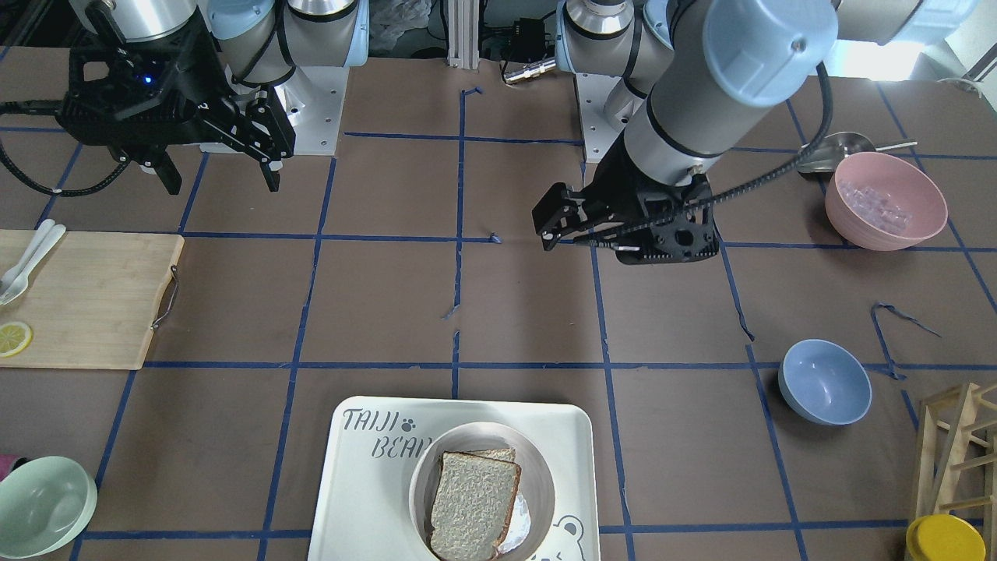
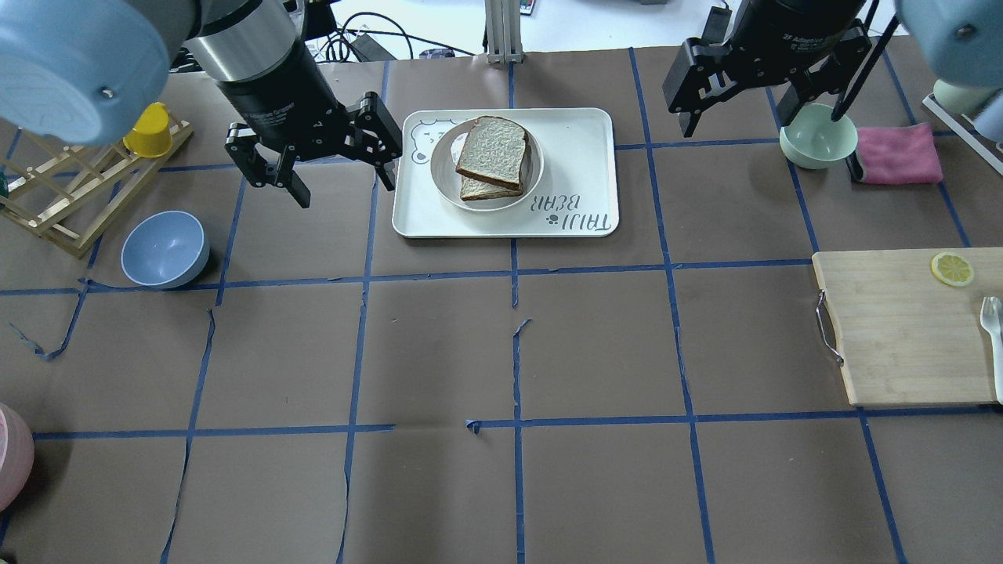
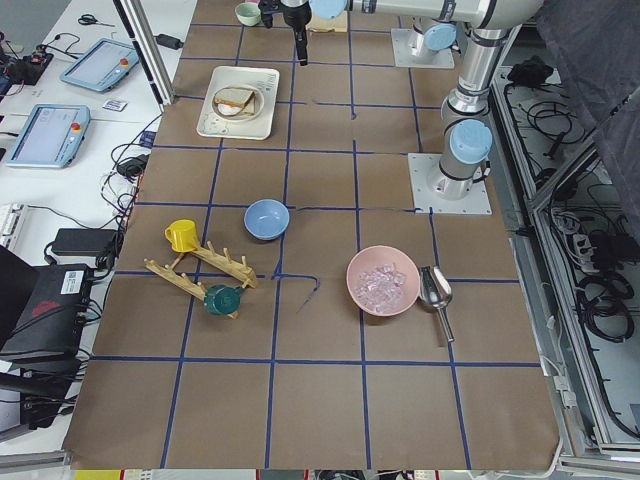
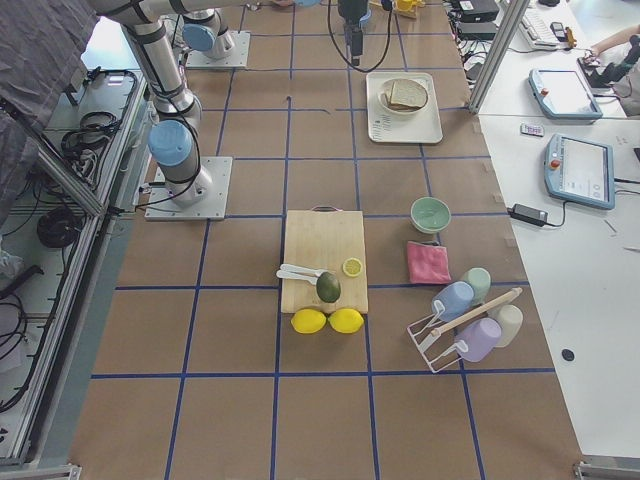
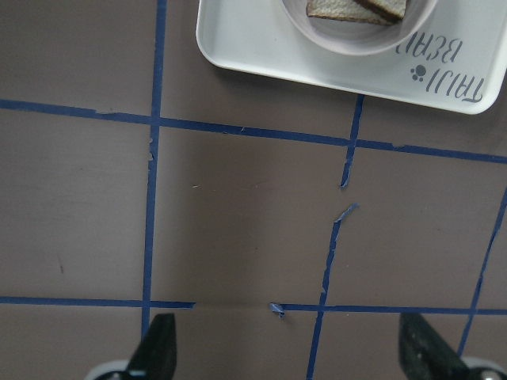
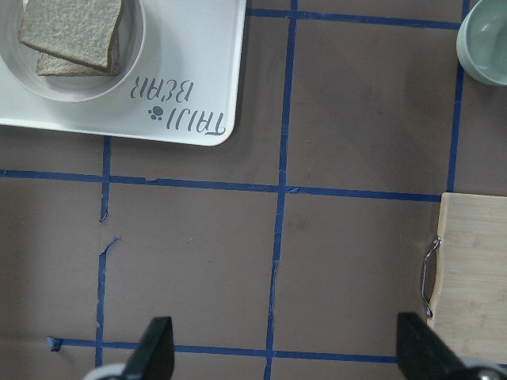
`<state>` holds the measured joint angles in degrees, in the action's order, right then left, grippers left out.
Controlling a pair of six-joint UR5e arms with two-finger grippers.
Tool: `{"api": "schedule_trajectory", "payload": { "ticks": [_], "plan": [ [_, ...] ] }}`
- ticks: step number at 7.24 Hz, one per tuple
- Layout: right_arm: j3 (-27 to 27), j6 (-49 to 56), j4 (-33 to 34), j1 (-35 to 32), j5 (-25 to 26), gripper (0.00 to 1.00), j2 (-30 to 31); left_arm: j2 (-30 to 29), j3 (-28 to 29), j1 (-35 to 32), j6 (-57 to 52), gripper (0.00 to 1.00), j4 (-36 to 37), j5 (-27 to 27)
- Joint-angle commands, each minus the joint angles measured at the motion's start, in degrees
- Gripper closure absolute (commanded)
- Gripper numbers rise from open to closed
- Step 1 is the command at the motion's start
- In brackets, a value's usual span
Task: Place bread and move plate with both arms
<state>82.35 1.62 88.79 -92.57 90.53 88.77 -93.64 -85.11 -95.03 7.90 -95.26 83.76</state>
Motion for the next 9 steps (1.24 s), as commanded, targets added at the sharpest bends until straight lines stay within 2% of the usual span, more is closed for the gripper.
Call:
{"api": "schedule_trajectory", "payload": {
  "ticks": [1, 5, 6, 7, 9],
  "plan": [
    [0.0, 0.0, -0.1, -0.1, 0.0, 0.0, 0.0, 2.9, -2.4, 1.4, -6.4, 0.0, 1.1, 5.0],
    [0.1, 0.0, -0.1, -0.1, 0.0, 0.0, 0.0, 3.7, -3.7, 3.6, -7.0, 0.02, 7.5, 5.0],
    [0.1, 0.0, -0.1, -0.1, 0.0, 0.0, 0.0, 4.8, -4.6, 3.6, -6.9, 0.06, 7.8, 5.1],
    [0.0, -0.1, -0.1, -0.1, 0.0, 0.0, -0.1, 5.2, -4.8, 3.6, -7.1, 0.0, 7.8, 5.2],
    [0.0, -0.1, -0.1, -0.1, -0.1, 0.0, -0.1, 5.0, -4.5, 3.6, -7.1, 0.0, 7.9, 5.5]
  ]
}}
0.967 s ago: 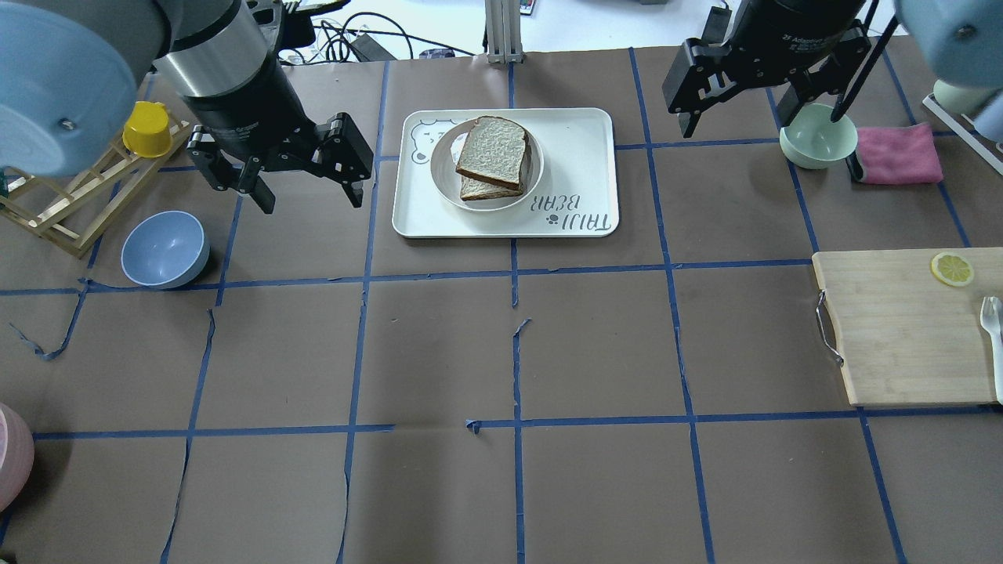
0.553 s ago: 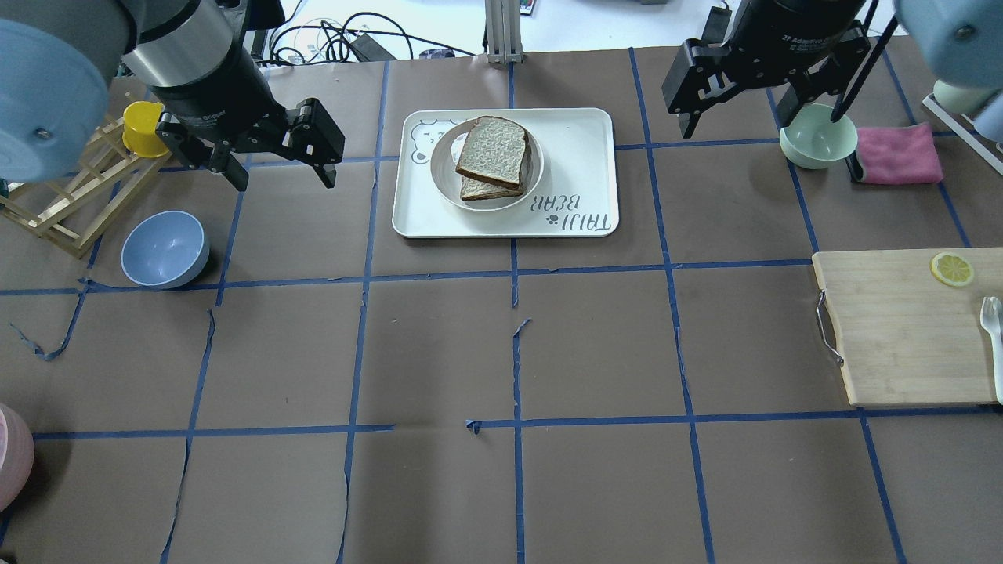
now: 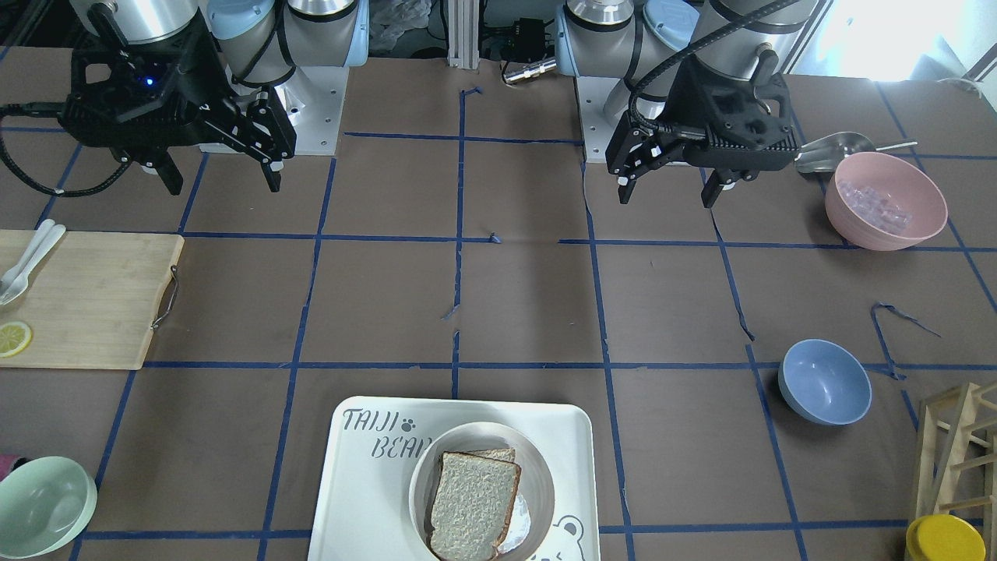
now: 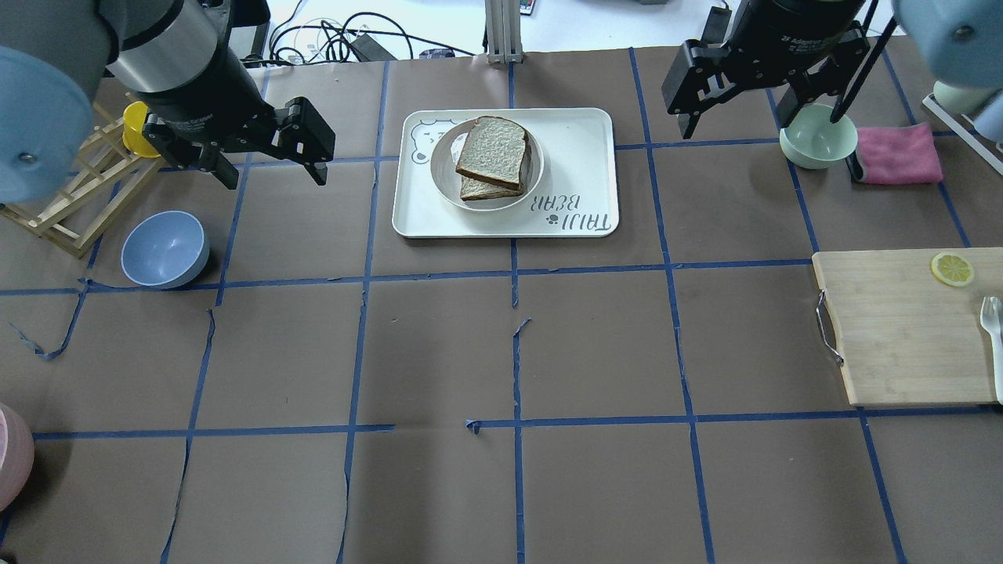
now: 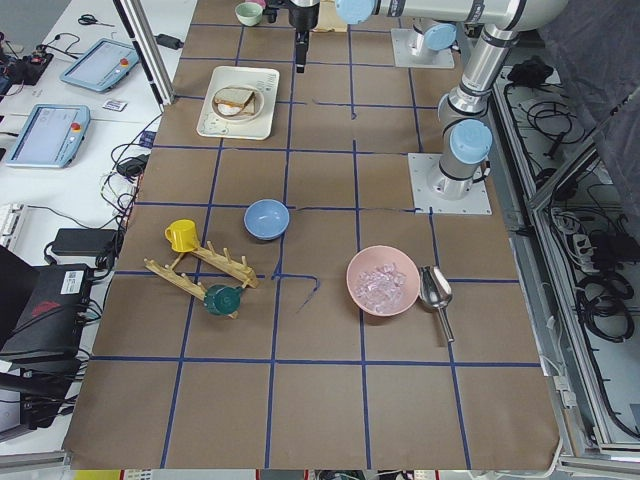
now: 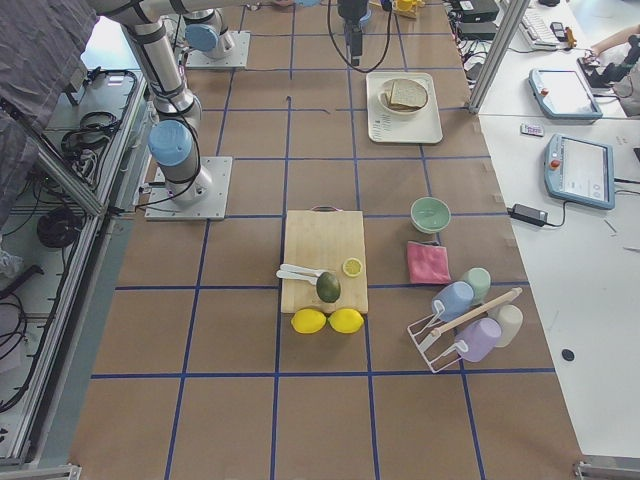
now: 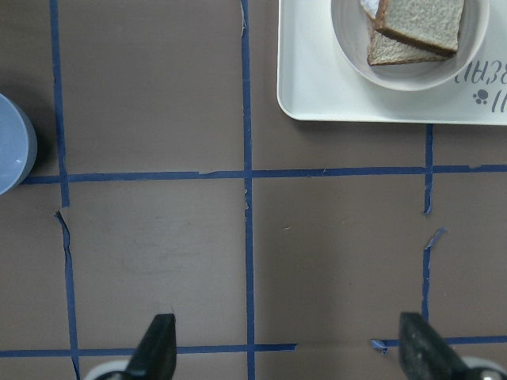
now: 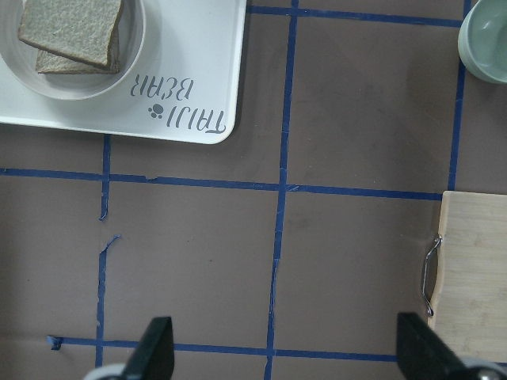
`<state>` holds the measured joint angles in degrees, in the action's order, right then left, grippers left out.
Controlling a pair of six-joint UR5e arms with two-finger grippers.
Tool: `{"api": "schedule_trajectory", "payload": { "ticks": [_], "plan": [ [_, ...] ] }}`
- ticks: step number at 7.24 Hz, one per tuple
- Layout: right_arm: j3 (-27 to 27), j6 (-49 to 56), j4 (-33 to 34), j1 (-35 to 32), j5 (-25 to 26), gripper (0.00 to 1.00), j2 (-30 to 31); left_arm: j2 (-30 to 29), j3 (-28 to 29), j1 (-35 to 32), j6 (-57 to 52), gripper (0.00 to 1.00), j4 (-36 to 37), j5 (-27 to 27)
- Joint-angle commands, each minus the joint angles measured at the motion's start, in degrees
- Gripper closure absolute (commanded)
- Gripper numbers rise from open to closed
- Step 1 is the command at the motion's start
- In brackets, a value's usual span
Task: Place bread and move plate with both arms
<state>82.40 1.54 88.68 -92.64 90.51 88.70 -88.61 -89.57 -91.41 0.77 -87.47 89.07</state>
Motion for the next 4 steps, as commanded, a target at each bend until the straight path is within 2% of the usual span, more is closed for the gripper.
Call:
{"api": "schedule_trajectory", "payload": {
  "ticks": [1, 4],
  "plan": [
    [0.0, -0.2, 0.1, 0.1, -0.1, 0.0, 0.0, -0.2, -0.2, 0.0, 0.0, 0.0, 1.0, 0.1],
    [0.0, -0.5, 0.2, 0.2, -0.1, 0.0, -0.2, -0.1, -0.3, 0.0, -0.1, 0.0, 1.3, 0.2]
  ]
}}
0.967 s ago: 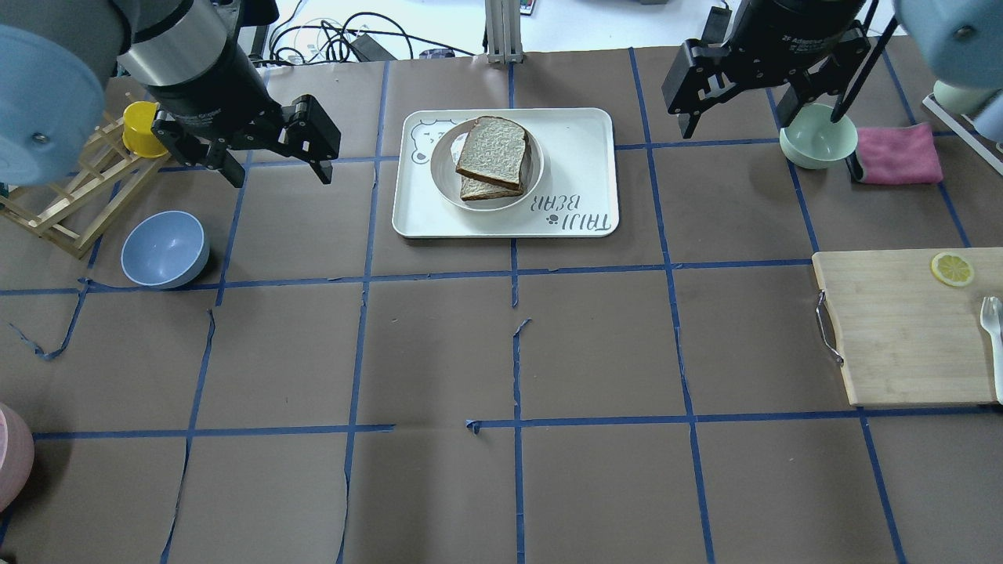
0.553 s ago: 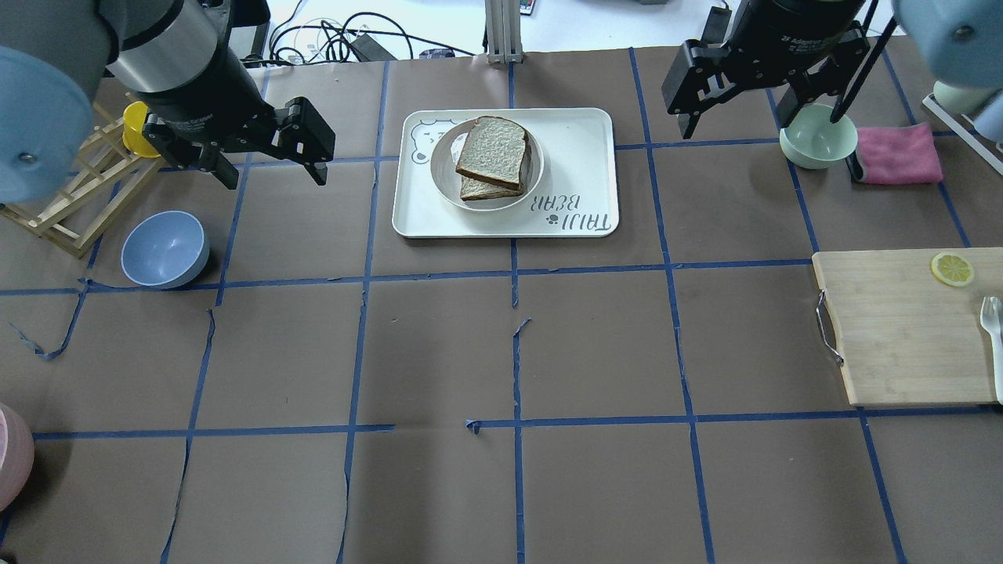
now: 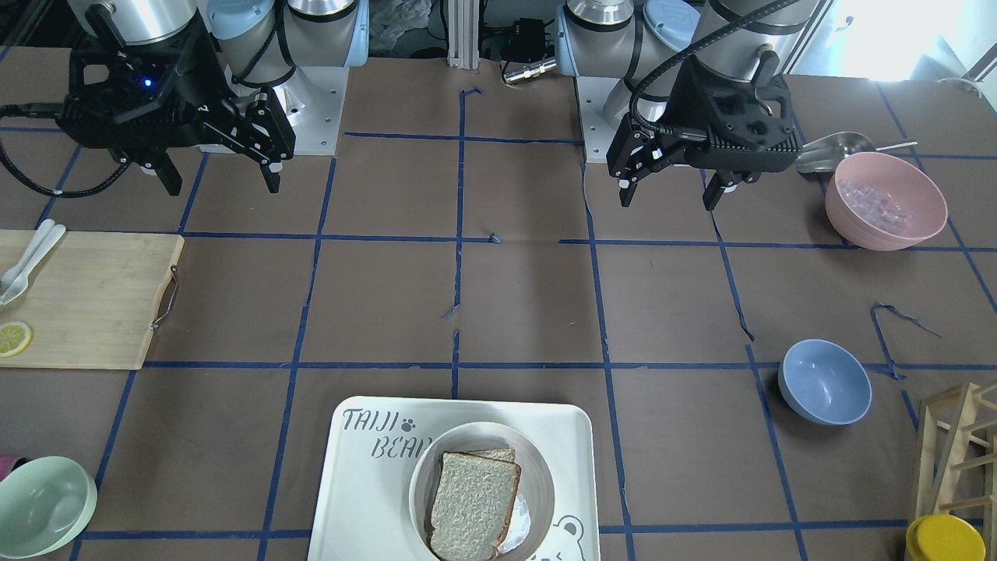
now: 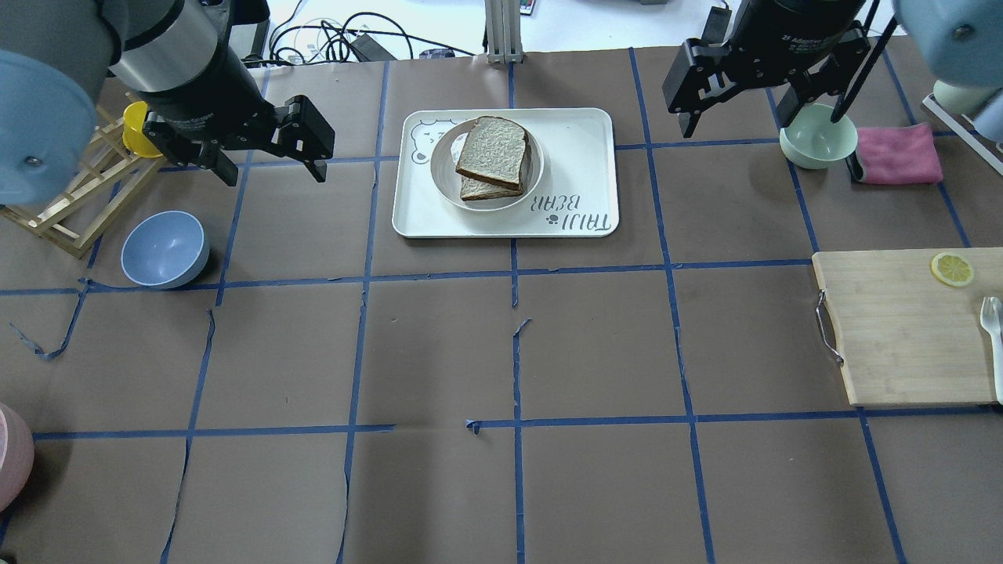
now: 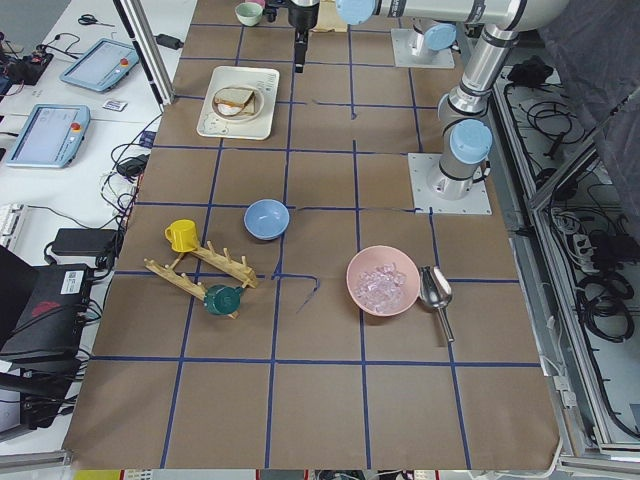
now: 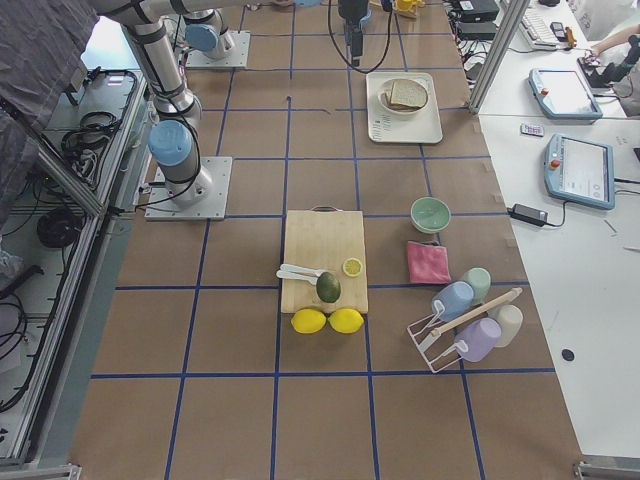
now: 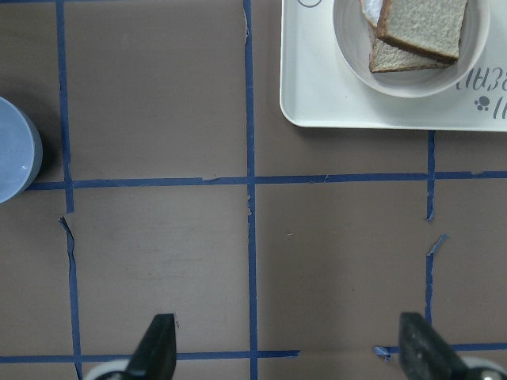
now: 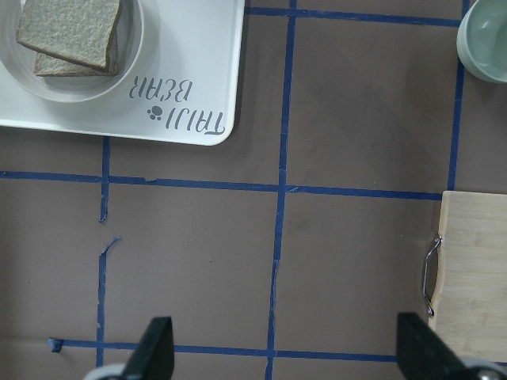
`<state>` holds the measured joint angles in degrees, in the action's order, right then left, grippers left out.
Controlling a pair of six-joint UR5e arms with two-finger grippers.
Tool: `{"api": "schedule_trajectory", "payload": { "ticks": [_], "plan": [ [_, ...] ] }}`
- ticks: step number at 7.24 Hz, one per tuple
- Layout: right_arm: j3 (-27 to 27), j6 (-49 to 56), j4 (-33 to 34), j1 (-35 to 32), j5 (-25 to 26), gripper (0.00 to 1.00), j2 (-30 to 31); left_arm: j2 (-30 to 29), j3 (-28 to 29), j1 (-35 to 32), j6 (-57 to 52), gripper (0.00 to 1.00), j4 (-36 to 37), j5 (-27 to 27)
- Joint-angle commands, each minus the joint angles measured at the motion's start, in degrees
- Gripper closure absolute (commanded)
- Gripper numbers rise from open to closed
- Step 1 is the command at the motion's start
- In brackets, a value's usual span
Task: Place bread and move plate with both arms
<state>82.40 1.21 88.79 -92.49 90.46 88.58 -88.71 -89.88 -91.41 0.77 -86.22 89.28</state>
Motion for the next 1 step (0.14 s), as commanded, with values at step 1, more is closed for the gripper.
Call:
{"api": "schedule_trajectory", "payload": {
  "ticks": [1],
  "plan": [
    [0.0, -0.2, -0.2, 0.0, 0.0, 0.0, -0.1, 0.0, 0.0, 0.1, -0.2, 0.0, 0.1, 0.0]
  ]
}}
